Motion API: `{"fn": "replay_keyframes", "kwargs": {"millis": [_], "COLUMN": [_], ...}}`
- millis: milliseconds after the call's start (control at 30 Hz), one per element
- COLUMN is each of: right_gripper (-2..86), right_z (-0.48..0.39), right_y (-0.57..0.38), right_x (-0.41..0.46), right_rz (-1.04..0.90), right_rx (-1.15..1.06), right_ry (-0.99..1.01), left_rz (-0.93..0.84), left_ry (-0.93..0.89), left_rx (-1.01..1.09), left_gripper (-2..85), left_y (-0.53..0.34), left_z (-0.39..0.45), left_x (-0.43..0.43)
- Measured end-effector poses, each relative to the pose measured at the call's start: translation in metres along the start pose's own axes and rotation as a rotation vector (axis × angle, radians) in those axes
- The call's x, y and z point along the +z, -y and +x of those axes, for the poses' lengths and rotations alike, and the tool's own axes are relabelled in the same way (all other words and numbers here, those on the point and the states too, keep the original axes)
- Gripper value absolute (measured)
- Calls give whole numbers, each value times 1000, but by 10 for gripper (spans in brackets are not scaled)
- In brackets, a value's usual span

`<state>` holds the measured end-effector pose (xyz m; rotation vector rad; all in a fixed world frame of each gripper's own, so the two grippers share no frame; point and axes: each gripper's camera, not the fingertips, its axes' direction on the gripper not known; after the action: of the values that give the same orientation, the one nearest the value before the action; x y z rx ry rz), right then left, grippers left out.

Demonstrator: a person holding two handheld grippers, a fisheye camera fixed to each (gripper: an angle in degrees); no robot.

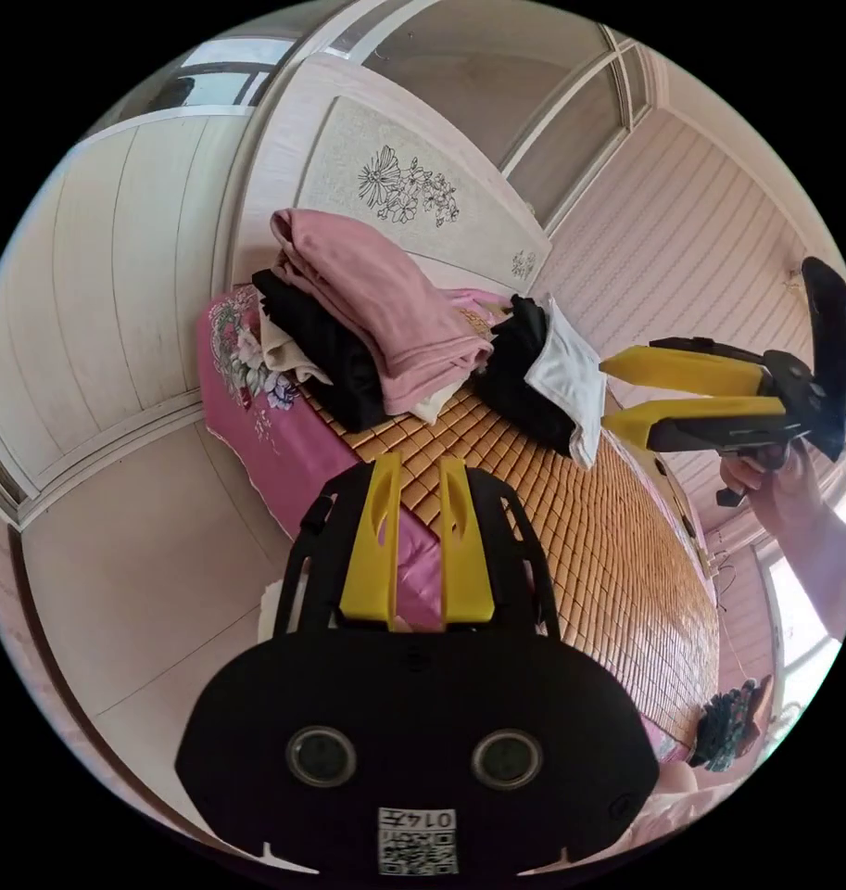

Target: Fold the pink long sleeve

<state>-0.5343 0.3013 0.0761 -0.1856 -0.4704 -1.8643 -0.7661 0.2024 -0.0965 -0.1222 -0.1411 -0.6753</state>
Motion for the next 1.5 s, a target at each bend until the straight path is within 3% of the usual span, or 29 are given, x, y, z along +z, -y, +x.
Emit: {"fn": "replay_keyframes", "kwargs": {"millis": [233,333,433,600,833,1067,1267,1500], "right_gripper": [129,71,11,1,-3,-4,-4,-5], "right_z": [36,50,76,143,168,57,-64,-70], "right_y": [104,100,78,16,-148,-436,-676,-792], "right_x": [103,131,106,19,-149,-232,-262,-347], "right_rz": [-160,-253,-151,103,593,854,975,1063], "right_rx": [83,123,184,367,565,740,1106,1144], "right_ry": [62,60,60,160,194,224,75,-213], "left_rz": [-23,-19,54,207,506,546,370,308], "left_ry": [-26,-28,-83,-135,-197,-576,-783,-940], "left_rx": [-142,-196,-188,-119,74,239,183,330], "left_gripper": [86,46,5,-9,-10,-10,-10,-10], "left_y": [50,57,55,64,99,55,40,117], "left_z": [-48,-60,-68,-63,-56,-32,22,195], "left_x": [33,30,1,-71,-229,-350,-318,-273]}}
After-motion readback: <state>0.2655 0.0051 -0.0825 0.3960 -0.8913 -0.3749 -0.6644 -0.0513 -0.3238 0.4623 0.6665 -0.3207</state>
